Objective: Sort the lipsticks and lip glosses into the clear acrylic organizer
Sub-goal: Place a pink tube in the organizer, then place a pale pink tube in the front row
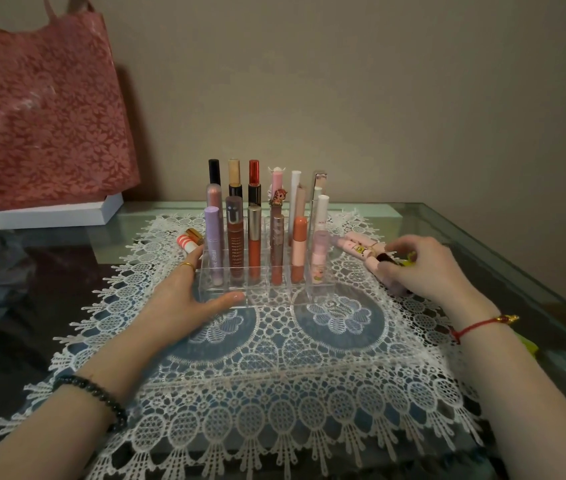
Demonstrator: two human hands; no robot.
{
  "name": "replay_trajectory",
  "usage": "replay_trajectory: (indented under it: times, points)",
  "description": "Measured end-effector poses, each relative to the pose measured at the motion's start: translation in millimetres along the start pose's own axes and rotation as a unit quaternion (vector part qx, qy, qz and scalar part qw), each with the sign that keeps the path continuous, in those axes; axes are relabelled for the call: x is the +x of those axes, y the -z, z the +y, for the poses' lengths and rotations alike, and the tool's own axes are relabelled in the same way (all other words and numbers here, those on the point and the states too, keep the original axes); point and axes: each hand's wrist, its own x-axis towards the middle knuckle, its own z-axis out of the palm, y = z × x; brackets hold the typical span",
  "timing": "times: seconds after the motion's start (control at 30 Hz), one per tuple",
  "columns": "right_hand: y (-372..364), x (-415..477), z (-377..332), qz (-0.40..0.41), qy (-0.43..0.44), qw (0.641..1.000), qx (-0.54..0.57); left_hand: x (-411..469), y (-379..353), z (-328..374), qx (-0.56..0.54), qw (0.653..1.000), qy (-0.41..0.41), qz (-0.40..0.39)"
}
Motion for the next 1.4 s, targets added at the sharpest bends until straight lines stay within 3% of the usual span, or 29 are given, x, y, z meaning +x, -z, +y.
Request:
replay_trajectory:
  times: [0.1, 0.43, 1.03, 1.23, 1.4]
  points:
    - [-4, -3, 0, -0.041, -0.004, 0.999, -0.03, 1, 0, 0, 0.002, 1.0, -0.002, -0.002]
    - [-8, -7, -4, -0.051, -0.018, 0.995, -0.081, 0, 0, 0, 0.001, 1.0, -0.001, 0.002]
    - [-15, -8, -10, -0.019, -0.044, 0.991, -0.129, 1, 0, -2, 0.001, 1.0, -0.005, 0.002]
    - [-5, -10, -14, 0.045, -0.032, 0.997, -0.06, 0, 0, 0, -0.002, 1.0, -0.007, -0.002]
    - [7, -10, -22, 0.156, -0.003, 0.979, 0.131, 1, 1, 1, -0.01, 1.0, -0.015, 0.022]
